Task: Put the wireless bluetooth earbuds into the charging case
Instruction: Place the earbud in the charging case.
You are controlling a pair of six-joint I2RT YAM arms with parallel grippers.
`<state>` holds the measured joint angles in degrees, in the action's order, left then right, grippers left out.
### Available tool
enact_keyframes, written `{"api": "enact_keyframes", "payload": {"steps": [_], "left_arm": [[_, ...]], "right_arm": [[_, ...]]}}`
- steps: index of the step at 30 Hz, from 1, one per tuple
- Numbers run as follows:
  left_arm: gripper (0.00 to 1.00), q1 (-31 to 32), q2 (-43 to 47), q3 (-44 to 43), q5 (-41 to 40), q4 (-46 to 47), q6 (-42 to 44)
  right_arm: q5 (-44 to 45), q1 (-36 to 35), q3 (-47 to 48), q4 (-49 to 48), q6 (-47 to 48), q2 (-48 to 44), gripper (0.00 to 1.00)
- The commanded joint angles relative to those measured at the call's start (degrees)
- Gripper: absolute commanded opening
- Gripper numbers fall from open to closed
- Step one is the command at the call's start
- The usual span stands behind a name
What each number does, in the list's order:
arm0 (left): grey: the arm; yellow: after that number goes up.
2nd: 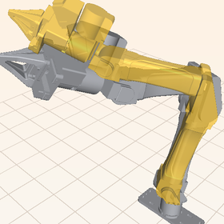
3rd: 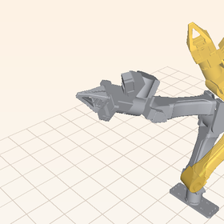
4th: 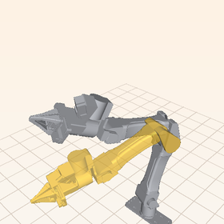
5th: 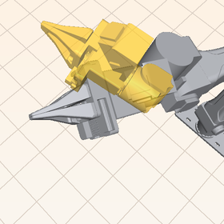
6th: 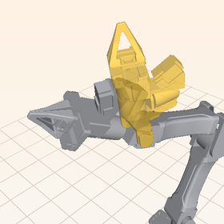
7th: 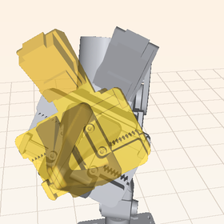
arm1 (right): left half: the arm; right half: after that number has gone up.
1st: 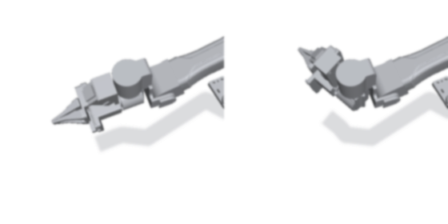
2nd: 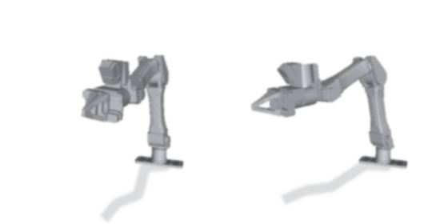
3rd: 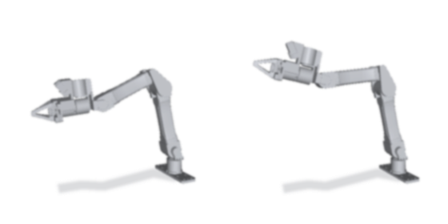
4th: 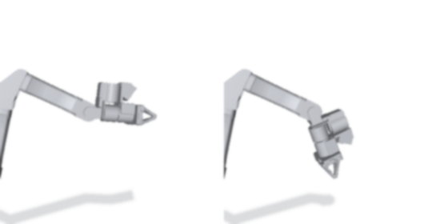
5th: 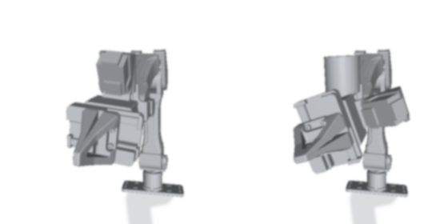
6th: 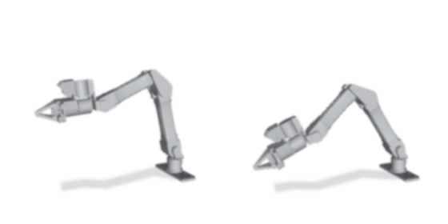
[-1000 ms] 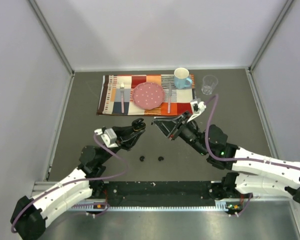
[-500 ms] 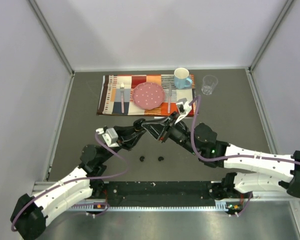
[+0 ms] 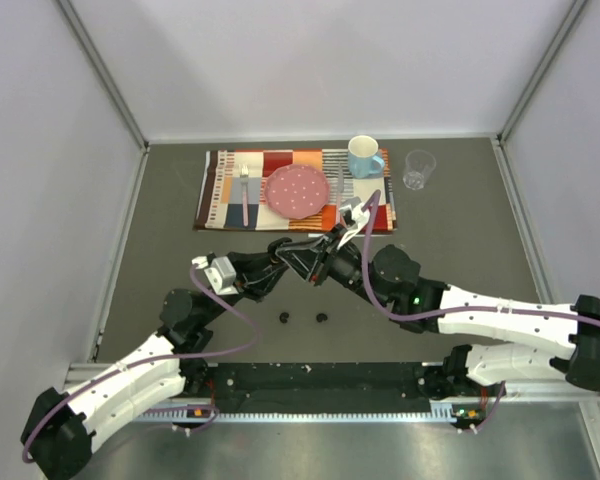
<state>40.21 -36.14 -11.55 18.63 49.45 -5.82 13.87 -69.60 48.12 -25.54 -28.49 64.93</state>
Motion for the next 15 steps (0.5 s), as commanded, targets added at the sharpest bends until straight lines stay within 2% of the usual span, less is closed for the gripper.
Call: {"api": "enact_keyframes", "payload": {"steps": [1, 15], "left_arm": [[0.0, 0.0, 0.1, -2.7, 0.8, 2.5, 0.1], [0.0, 0.0, -0.8, -2.7, 1.6, 4.0, -0.6]], "right_arm": [[1.8, -0.8, 3.0, 0.0, 0.7, 0.6, 0.0], [3.4, -0.9, 2.3, -1.4, -0.4, 2.0, 0.0]]}}
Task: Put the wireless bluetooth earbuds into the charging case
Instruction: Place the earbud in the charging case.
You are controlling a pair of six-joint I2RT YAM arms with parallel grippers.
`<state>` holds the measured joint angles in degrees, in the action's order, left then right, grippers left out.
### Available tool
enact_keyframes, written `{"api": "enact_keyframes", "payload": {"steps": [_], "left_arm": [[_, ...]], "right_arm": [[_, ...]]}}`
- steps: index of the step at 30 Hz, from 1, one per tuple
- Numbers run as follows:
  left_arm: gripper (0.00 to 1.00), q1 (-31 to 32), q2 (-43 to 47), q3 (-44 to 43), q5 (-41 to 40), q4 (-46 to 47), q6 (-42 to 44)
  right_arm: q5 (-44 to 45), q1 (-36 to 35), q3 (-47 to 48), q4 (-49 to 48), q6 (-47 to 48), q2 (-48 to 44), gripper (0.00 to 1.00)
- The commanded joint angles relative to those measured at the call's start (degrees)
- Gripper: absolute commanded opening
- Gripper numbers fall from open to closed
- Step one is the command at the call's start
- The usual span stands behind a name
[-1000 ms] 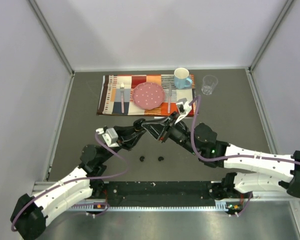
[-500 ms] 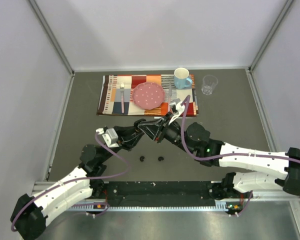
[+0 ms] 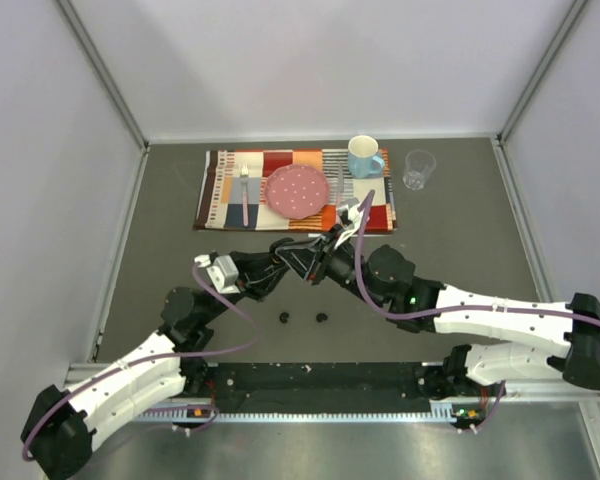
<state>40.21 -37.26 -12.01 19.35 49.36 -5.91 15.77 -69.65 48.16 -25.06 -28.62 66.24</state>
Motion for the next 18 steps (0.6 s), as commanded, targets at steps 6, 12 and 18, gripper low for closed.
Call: {"api": "enact_keyframes", "payload": {"steps": [6, 12, 18], "left_arm": [[0.0, -0.1, 1.0, -2.0, 0.4, 4.1, -0.4], [0.0, 0.0, 2.0, -0.6, -1.7, 5.7, -0.4], [0.0, 0.0, 2.9, 0.2, -3.8, 6.7, -0.3]], "right_arm": [[2.2, -0.8, 2.1, -1.0, -0.3, 0.9, 0.0], [3.0, -0.9, 1.4, 0.4, -0.7, 1.0, 0.0], [3.3, -1.6, 1.4, 3.3, 0.0, 1.1, 0.0]]}}
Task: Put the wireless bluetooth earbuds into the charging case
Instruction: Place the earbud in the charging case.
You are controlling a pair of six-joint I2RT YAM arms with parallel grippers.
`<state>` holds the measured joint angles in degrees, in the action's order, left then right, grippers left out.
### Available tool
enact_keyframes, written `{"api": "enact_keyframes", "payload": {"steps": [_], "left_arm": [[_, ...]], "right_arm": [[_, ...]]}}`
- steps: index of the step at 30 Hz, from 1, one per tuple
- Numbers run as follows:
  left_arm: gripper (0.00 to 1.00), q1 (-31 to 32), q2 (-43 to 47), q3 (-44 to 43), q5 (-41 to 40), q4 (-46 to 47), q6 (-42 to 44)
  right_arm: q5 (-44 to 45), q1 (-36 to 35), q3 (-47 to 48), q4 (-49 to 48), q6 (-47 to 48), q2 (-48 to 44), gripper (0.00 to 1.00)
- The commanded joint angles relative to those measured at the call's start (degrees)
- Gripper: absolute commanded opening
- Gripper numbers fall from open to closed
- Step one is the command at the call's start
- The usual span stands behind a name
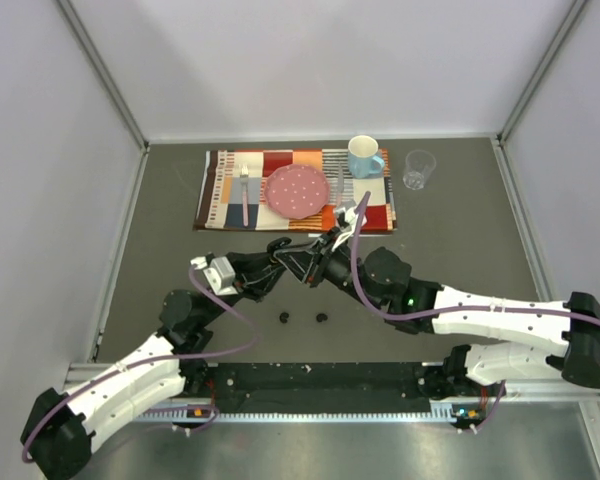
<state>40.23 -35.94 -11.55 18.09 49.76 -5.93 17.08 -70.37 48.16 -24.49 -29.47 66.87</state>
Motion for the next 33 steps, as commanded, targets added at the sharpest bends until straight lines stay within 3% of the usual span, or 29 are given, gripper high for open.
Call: {"api": "enact_keyframes", "payload": {"steps": [1, 3, 13, 33], "left_arm": [[0.0, -0.1, 1.5, -0.2, -2.5, 6.4, -0.3], [0.0, -0.1, 1.5, -0.3, -2.3, 6.3, -0.4], [0.0, -0.1, 1.3, -0.3, -1.5, 6.1, -0.5], [0.0, -0.1, 0.9, -0.4, -0.1, 5.6, -0.6]], "right_arm": [[2.0, -0.9, 1.3, 2.6, 0.7, 0.5, 0.0], [1.9, -0.9, 1.3, 2.6, 0.4, 0.5, 0.0], [2.3, -0.9, 3.1, 3.8, -0.8, 0.7, 0.2], [2.9, -0.8, 6.2, 5.0, -1.9, 0.1, 0.37]]}}
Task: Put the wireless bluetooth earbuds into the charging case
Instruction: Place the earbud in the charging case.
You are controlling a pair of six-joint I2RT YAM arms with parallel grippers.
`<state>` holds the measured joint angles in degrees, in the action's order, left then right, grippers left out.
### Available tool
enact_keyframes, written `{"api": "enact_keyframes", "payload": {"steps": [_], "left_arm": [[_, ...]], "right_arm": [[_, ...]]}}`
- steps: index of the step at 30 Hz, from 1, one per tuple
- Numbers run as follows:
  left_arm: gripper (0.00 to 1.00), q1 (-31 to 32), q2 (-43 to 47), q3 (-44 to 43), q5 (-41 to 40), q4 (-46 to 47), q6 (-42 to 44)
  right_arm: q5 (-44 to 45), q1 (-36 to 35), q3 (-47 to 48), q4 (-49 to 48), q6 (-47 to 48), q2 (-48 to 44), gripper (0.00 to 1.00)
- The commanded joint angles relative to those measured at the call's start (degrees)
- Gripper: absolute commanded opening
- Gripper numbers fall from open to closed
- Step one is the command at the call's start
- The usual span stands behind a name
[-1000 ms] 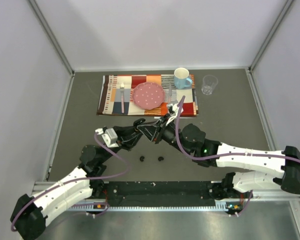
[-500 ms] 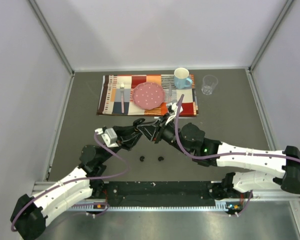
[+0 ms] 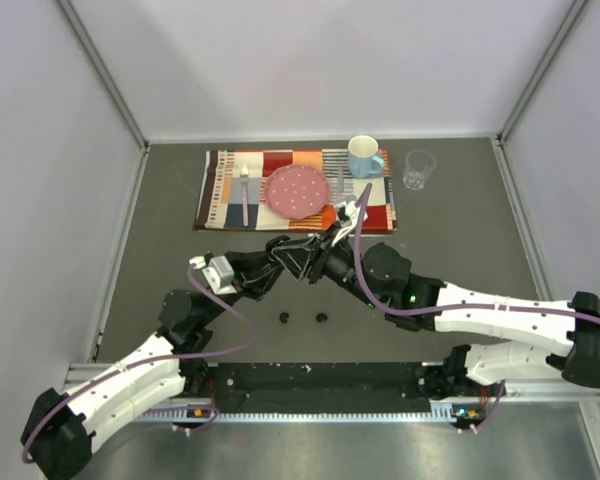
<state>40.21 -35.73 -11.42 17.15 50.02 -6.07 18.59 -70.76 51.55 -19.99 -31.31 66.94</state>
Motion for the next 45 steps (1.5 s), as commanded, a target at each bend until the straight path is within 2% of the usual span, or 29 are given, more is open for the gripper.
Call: {"api": "enact_keyframes", "payload": {"steps": [1, 3, 8, 12, 21, 23, 25, 27, 33, 36, 37, 45], "left_arm": [[0.0, 0.0, 0.7, -0.5, 0.9, 5.4, -0.5], [0.0, 0.0, 0.7, -0.5, 1.0, 5.4, -0.5], [0.0, 0.0, 0.8, -0.5, 0.7, 5.3, -0.7], [0.0, 0.0, 0.8, -0.5, 0.7, 5.2, -0.8], [0.0, 0.0, 1.1, -0.4, -1.0, 5.2, -0.8], [0.0, 0.0, 1.1, -0.4, -1.2, 5.3, -0.8], [0.0, 0.0, 1.1, -0.3, -1.3, 5.3, -0.8], [0.0, 0.0, 1.1, -0.2, -1.2, 5.3, -0.8], [0.0, 0.0, 1.4, 0.0, -1.3, 5.1, -0.7], [0.0, 0.0, 1.4, 0.1, -1.6, 5.0, -0.6], [0.0, 0.0, 1.4, 0.1, -1.6, 5.0, -0.6], [0.0, 0.0, 1.4, 0.3, -1.2, 4.6, -0.5]], "right_arm": [[1.4, -0.4, 2.7, 0.5, -0.2, 0.0, 0.35], [1.4, -0.4, 2.7, 0.5, -0.2, 0.0, 0.26], [1.5, -0.4, 3.3, 2.1, -0.5, 0.3, 0.21], [0.7, -0.4, 4.2, 3.1, -0.5, 1.0, 0.09], [2.9, -0.5, 7.0, 9.4, -0.1, 1.8, 0.09], [3.5, -0.4, 7.4, 10.1, 0.1, 1.8, 0.11], [4.0, -0.4, 7.3, 10.5, 0.2, 1.7, 0.21], [3.9, -0.5, 7.2, 10.1, 0.2, 1.7, 0.25], [4.1, -0.4, 7.2, 9.4, 0.1, 1.5, 0.28], [3.7, -0.4, 7.1, 9.1, 0.0, 1.4, 0.19], [3.7, -0.4, 7.0, 9.0, -0.1, 1.2, 0.2], [0.3, -0.4, 2.4, -1.5, 2.7, -1.5, 0.36]]}}
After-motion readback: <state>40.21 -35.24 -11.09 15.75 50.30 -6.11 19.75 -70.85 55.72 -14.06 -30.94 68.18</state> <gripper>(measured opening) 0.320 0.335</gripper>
